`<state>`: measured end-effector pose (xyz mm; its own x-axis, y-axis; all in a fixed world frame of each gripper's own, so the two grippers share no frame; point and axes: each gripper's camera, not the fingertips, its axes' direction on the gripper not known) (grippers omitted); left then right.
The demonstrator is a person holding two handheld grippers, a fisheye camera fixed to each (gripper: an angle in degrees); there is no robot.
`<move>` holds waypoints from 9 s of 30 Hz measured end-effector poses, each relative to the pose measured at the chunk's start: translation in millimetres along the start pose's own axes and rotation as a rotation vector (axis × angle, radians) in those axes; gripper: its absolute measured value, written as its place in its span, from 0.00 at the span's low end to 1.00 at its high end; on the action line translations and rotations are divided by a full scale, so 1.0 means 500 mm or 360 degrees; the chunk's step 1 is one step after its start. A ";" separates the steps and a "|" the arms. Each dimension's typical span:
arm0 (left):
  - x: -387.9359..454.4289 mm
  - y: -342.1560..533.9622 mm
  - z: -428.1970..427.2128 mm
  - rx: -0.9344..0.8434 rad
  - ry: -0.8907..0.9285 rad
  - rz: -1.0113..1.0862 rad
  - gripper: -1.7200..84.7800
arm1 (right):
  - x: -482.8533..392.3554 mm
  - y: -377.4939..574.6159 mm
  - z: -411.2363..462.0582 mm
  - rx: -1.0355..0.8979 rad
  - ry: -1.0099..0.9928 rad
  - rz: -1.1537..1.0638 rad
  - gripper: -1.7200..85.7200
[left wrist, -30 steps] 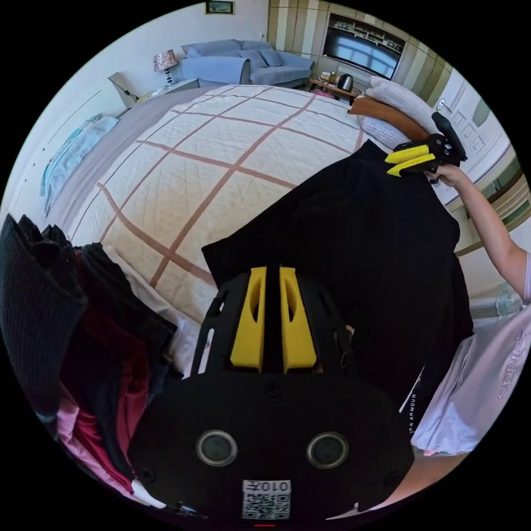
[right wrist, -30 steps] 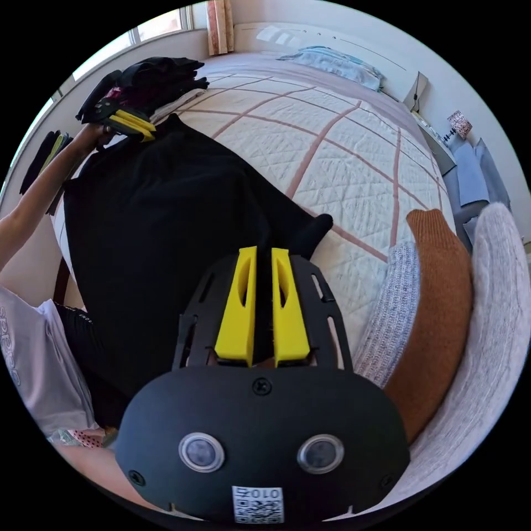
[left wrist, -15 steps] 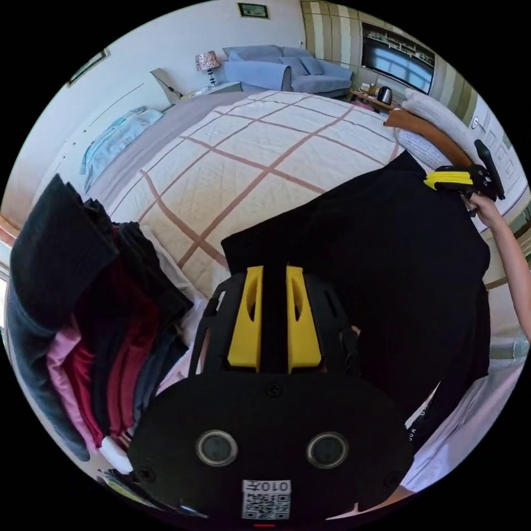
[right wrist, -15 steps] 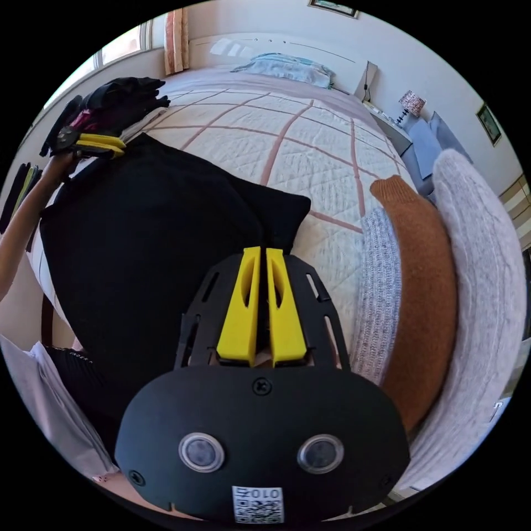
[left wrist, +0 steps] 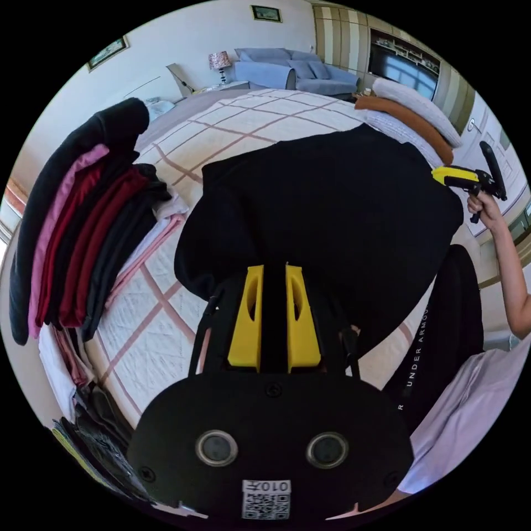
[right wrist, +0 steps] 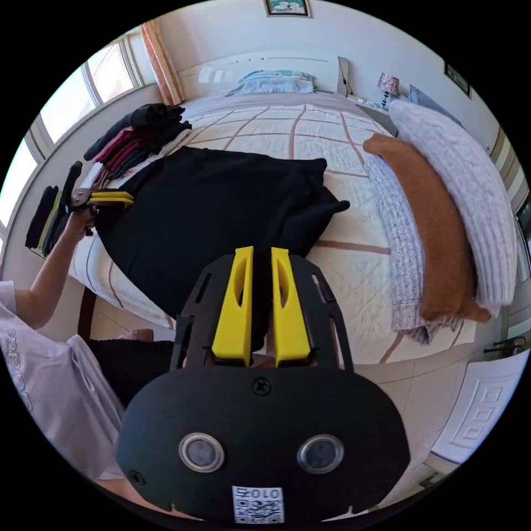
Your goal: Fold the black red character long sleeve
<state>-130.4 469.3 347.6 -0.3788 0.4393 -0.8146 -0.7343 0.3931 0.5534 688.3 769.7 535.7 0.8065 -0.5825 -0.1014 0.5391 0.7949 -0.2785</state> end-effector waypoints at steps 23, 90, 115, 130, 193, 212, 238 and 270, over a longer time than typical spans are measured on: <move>0.754 0.129 0.093 0.0668 -0.0263 0.1015 0.17 | 0.287 0.315 0.062 0.0126 -0.0987 0.0513 0.08; 0.019 0.392 -0.043 0.1212 0.1269 -0.0390 0.03 | 0.266 -0.306 -0.255 0.0038 -0.0359 0.0328 0.08; -0.347 0.485 -0.055 0.0994 0.1078 -0.1068 0.04 | 0.014 -0.213 -0.308 0.0335 -0.0239 -0.0086 0.13; -0.382 0.569 -0.100 0.0863 0.1152 -0.1134 0.09 | -0.420 0.158 -0.393 0.0329 0.0038 -0.1001 0.19; -0.260 0.409 -0.236 0.0762 0.1875 -0.1072 0.10 | 0.169 0.030 0.174 0.0328 -0.1927 0.0904 0.19; -0.169 0.355 -0.140 0.0432 0.1757 -0.1110 0.10 | 0.140 0.103 0.196 0.0114 -0.1788 0.0588 0.11; 0.278 -1.058 -0.485 0.0526 0.2173 0.1007 0.09 | 0.466 0.466 -0.695 0.1742 -0.0568 0.0509 0.11; 0.299 -1.369 0.223 -0.0541 0.2125 0.0410 0.09 | 0.614 0.426 -0.149 0.1437 -0.1015 0.1461 0.10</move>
<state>378.5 356.2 -133.6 -0.6239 -0.6974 -0.3525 -0.5891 0.1233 0.7986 1032.5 747.6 374.1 0.7862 0.1677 0.5948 -0.4497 0.8155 0.3643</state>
